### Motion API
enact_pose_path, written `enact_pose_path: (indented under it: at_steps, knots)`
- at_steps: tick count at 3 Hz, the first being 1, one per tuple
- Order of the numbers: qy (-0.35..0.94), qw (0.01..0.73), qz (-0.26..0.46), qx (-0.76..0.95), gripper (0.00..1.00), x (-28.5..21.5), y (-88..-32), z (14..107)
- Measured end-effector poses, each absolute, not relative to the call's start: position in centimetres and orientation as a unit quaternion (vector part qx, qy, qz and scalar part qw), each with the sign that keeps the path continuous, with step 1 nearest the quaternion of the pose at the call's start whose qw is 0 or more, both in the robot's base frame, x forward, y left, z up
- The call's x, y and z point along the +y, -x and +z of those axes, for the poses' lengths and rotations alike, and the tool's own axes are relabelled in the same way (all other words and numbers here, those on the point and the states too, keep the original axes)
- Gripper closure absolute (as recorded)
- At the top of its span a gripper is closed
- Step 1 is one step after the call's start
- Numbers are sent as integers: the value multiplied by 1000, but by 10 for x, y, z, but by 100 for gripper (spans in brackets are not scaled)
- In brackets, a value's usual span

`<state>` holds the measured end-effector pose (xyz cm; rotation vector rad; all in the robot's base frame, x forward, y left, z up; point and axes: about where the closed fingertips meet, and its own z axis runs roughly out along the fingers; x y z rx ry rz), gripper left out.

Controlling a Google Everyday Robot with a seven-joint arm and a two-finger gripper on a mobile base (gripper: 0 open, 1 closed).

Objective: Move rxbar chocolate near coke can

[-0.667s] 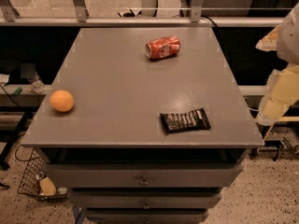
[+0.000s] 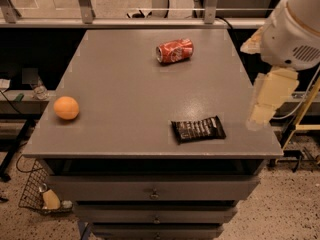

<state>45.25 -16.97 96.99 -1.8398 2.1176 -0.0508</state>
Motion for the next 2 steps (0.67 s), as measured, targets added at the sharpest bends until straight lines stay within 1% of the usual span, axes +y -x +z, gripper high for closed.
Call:
enact_pose_path:
  at_steps: [1, 2]
  knots:
    - [706, 152, -4, 691, 0, -104, -468, 949]
    - [738, 137, 12, 660, 0, -62, -471, 924]
